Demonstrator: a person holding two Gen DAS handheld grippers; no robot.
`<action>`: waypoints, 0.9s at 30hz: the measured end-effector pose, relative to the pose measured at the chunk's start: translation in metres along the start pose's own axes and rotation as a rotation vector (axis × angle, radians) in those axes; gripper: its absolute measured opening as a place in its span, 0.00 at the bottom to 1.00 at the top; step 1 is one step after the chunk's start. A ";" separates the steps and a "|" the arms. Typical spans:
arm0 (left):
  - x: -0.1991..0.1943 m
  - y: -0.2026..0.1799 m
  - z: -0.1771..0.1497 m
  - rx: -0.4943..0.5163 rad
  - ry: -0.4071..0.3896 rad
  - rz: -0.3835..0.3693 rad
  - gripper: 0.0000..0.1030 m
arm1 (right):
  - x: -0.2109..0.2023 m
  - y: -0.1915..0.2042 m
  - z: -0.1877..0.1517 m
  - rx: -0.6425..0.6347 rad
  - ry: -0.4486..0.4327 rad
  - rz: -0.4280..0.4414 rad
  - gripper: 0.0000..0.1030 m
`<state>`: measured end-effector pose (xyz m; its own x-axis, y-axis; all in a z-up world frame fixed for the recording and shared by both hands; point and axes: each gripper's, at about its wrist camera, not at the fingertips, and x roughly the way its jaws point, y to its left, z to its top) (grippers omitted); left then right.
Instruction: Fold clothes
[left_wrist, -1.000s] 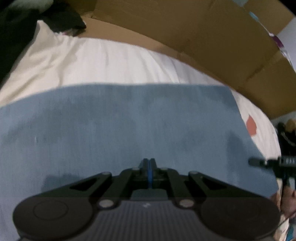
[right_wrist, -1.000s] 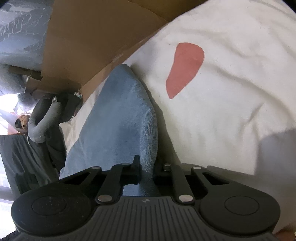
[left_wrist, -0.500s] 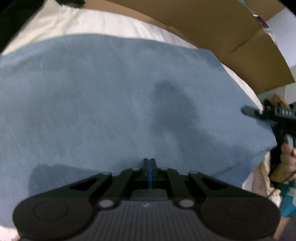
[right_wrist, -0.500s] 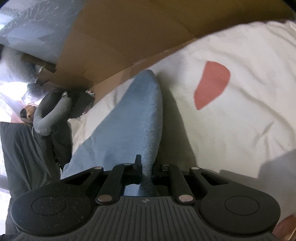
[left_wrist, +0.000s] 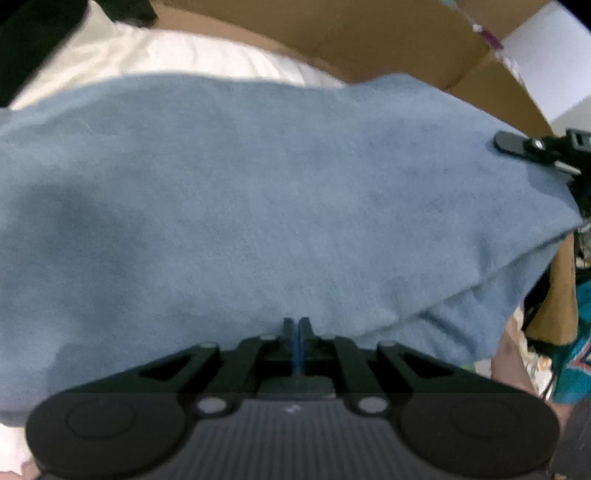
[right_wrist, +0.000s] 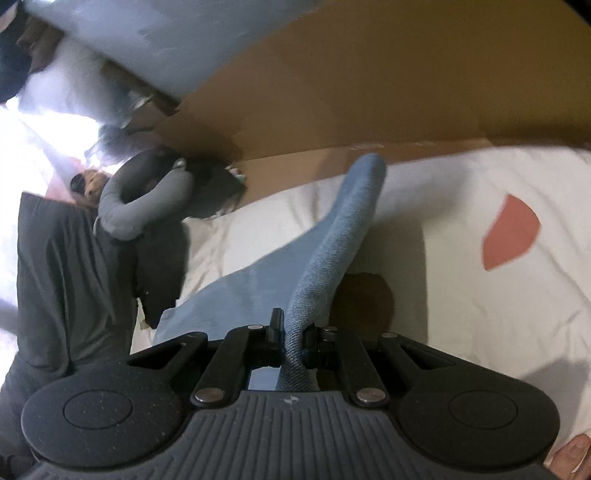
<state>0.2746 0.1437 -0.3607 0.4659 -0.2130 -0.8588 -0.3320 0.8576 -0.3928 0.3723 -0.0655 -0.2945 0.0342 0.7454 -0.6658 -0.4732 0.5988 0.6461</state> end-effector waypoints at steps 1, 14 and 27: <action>-0.006 0.002 0.002 0.001 -0.027 0.007 0.08 | -0.001 0.008 0.002 -0.013 -0.001 -0.003 0.06; -0.104 0.078 0.023 -0.246 -0.365 0.151 0.51 | 0.012 0.112 0.017 -0.179 0.090 -0.082 0.06; -0.124 0.169 -0.022 -0.514 -0.393 0.125 0.59 | 0.055 0.231 0.005 -0.441 0.219 -0.222 0.06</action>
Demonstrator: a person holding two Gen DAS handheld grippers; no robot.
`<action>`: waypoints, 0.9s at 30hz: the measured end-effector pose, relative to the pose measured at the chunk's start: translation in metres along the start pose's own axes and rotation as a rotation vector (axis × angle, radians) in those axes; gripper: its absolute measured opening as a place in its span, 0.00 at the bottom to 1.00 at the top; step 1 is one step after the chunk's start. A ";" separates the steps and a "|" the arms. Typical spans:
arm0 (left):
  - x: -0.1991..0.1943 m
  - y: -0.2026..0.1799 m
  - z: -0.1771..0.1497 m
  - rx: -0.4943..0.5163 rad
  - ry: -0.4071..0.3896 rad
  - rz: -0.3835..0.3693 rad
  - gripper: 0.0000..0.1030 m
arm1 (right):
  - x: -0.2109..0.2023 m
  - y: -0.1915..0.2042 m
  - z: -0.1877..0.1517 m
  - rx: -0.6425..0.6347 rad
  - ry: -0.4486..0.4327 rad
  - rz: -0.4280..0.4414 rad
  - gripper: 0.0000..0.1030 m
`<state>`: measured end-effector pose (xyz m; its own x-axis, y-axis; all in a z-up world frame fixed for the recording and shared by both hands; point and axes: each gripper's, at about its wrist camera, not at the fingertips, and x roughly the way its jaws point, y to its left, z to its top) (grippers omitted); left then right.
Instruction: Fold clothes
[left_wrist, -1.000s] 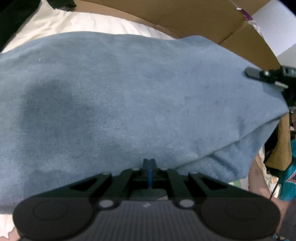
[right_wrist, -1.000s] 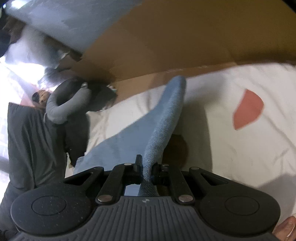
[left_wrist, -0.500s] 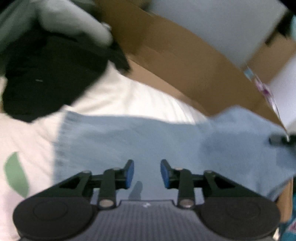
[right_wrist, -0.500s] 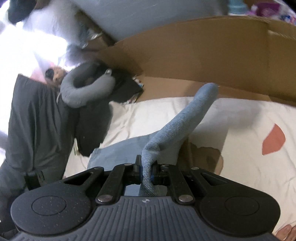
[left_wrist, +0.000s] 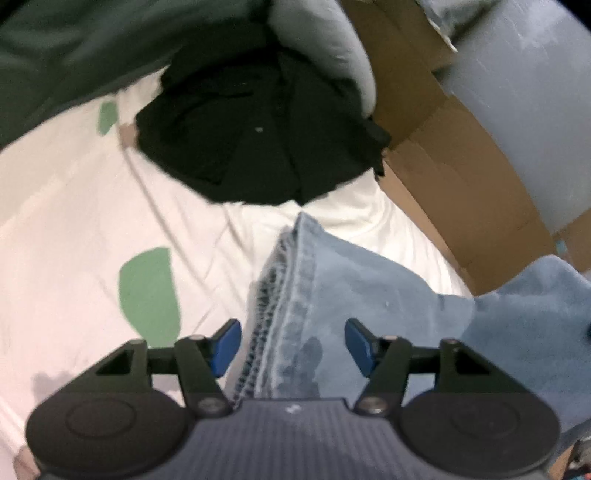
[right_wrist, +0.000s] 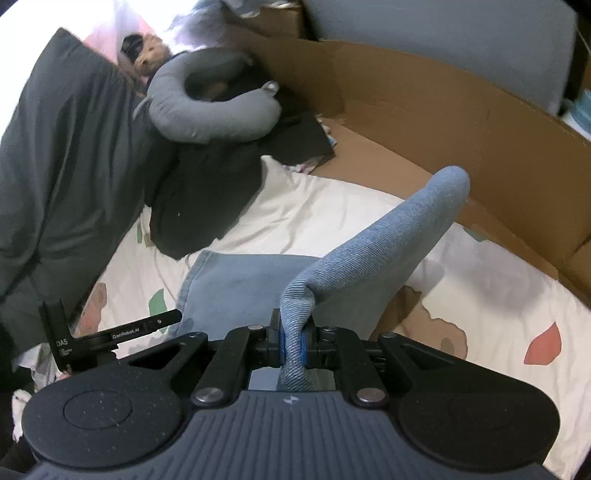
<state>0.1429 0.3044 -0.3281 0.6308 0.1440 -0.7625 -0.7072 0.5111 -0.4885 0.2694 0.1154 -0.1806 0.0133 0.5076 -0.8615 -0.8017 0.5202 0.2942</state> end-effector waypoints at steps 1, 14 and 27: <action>-0.002 0.006 -0.002 -0.020 -0.007 -0.017 0.55 | 0.001 0.009 0.002 -0.012 0.007 -0.012 0.06; -0.007 0.051 0.000 -0.110 0.006 -0.176 0.29 | 0.024 0.093 0.001 0.002 -0.018 -0.073 0.06; -0.009 0.071 -0.011 -0.186 0.008 -0.249 0.28 | 0.057 0.143 -0.008 0.046 -0.055 -0.040 0.06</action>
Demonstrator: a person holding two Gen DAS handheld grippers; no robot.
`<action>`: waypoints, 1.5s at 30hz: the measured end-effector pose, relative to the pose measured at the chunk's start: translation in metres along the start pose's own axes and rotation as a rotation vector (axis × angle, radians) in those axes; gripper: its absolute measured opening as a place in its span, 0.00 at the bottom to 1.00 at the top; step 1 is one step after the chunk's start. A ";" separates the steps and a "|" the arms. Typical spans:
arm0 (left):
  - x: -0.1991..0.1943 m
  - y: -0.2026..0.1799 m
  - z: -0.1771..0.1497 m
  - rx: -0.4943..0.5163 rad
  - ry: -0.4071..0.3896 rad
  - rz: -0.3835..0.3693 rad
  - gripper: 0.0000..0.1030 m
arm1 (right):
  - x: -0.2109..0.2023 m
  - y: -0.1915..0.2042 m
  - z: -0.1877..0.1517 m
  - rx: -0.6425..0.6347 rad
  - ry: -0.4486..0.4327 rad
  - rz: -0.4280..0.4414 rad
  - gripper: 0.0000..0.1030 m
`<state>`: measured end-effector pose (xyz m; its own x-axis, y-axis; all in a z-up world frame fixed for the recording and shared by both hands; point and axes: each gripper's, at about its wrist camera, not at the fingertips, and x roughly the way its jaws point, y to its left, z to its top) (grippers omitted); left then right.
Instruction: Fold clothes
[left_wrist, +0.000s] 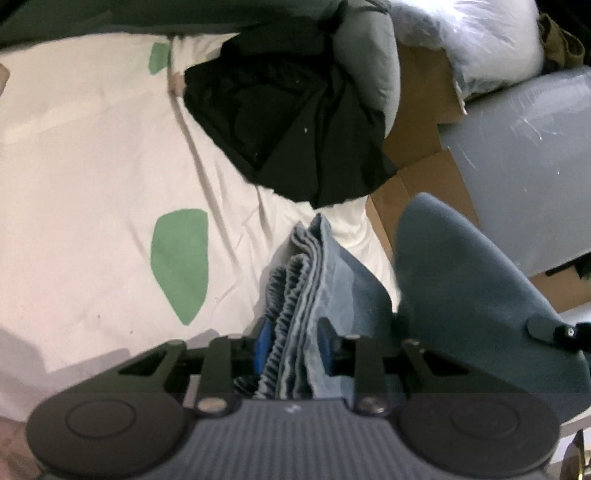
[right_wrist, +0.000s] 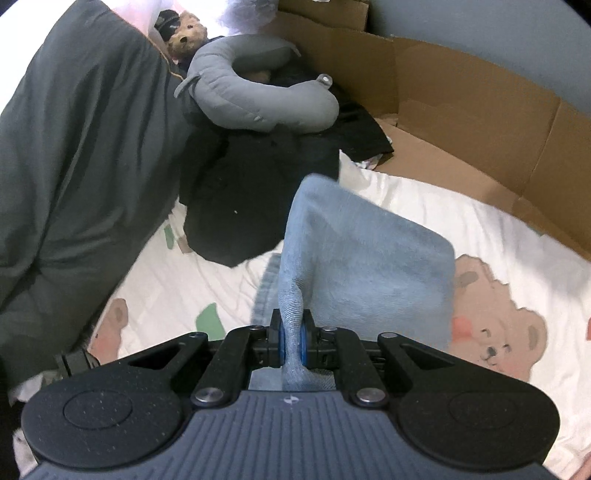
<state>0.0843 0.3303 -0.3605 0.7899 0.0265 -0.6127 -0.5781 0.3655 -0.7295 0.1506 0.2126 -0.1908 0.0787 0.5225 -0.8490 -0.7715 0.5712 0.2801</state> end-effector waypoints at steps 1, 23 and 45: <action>0.001 -0.001 -0.001 0.010 0.002 0.000 0.28 | 0.002 0.003 0.000 0.002 -0.005 0.001 0.06; 0.005 0.006 -0.005 0.022 0.043 -0.006 0.19 | 0.080 0.046 -0.050 -0.037 0.052 0.019 0.06; -0.038 -0.002 0.008 0.075 0.049 0.050 0.40 | 0.069 -0.014 -0.075 0.088 0.071 0.053 0.40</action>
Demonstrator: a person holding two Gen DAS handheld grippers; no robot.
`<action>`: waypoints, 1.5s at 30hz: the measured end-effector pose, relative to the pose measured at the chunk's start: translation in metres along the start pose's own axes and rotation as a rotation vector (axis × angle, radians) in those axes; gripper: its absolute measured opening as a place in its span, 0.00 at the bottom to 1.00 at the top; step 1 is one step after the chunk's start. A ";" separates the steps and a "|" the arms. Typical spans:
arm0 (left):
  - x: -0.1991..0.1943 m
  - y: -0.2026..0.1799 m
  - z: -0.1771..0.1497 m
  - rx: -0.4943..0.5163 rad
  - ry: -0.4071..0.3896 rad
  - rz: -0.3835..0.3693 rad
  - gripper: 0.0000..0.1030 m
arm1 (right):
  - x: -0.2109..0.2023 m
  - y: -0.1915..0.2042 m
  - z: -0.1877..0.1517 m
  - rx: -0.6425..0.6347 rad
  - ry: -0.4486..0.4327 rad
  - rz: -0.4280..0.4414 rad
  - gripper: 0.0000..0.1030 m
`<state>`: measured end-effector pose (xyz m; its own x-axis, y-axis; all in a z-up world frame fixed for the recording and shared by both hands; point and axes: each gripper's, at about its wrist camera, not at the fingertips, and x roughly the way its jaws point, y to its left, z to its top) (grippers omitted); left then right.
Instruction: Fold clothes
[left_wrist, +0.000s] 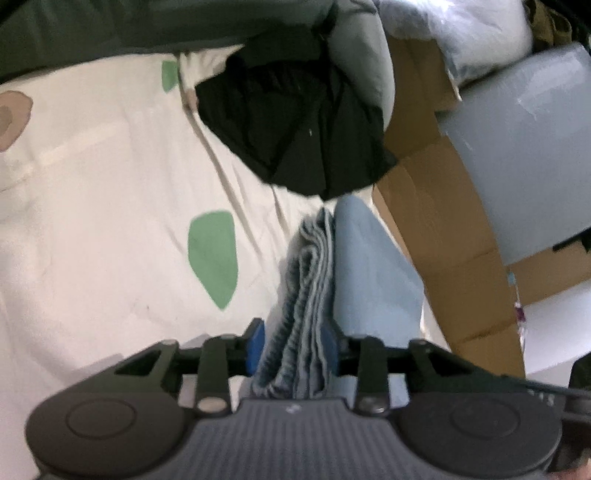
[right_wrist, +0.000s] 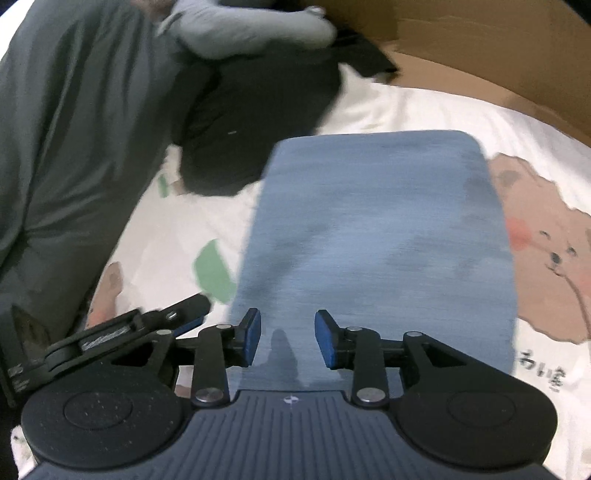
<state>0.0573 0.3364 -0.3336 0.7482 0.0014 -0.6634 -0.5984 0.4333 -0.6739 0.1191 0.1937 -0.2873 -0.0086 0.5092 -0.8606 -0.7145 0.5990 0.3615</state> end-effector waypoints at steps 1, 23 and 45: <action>0.001 -0.002 0.000 0.008 0.006 0.002 0.42 | -0.001 -0.008 -0.002 0.009 -0.005 -0.005 0.42; 0.036 -0.037 -0.002 0.172 0.073 0.045 0.18 | -0.018 -0.142 -0.047 0.247 -0.139 -0.172 0.38; 0.035 -0.040 0.005 0.184 0.091 0.056 0.21 | -0.022 -0.122 -0.105 0.248 -0.054 -0.145 0.12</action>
<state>0.1088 0.3238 -0.3281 0.6813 -0.0472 -0.7305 -0.5698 0.5924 -0.5696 0.1327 0.0445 -0.3504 0.1232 0.4358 -0.8916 -0.5125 0.7973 0.3189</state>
